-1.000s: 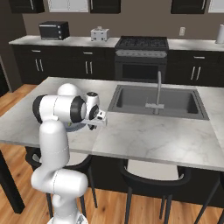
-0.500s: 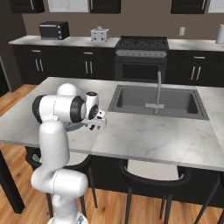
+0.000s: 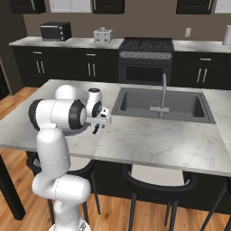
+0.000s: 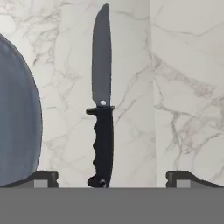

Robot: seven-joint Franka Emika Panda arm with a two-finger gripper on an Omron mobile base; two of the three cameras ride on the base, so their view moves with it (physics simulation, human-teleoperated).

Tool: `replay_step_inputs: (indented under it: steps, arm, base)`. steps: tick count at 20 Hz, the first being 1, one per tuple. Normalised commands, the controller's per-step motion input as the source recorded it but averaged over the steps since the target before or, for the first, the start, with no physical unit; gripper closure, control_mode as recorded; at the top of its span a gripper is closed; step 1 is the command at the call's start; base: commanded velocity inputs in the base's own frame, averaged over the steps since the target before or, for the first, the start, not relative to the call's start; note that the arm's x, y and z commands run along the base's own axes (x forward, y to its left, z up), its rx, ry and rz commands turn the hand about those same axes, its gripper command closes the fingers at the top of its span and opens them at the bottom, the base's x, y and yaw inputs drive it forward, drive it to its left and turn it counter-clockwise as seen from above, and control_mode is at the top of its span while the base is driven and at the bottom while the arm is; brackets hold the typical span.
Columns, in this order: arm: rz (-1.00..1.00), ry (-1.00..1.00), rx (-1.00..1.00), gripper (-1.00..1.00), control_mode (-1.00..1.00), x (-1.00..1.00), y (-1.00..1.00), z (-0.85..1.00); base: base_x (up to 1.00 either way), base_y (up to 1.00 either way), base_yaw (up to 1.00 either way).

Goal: Retrieve the butter from the fridge and place it on a plate on the dining table. Then retrieve the butter knife by the fridge and place it near the plate.

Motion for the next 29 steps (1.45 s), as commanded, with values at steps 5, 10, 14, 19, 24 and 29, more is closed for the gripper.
replay_step_inputs:
  steps: [5,10,14,19,24,29]
  arm:
    - [-0.05,0.05,-0.08,-1.0,-1.0,-0.35,0.04,0.79]
    - [-0.1,0.0,-0.03,-1.0,-1.0,-0.73,0.09,0.81]
    - [-0.06,0.0,-0.02,-1.0,-1.0,-0.73,0.01,0.89]
    - [-0.02,-0.01,-0.04,-1.0,-1.0,-0.84,0.21,0.97]
    - [0.0,-0.14,-0.01,-1.0,-1.0,-0.94,0.11,0.44]
    - [0.0,-0.15,0.0,-1.0,-1.0,-1.0,0.0,0.05]
  base:
    - [0.0,0.0,0.0]
    - [0.0,0.0,0.0]
    - [0.0,0.0,0.0]
    - [0.0,0.0,0.0]
    - [0.0,0.0,0.0]
    - [0.0,0.0,0.0]
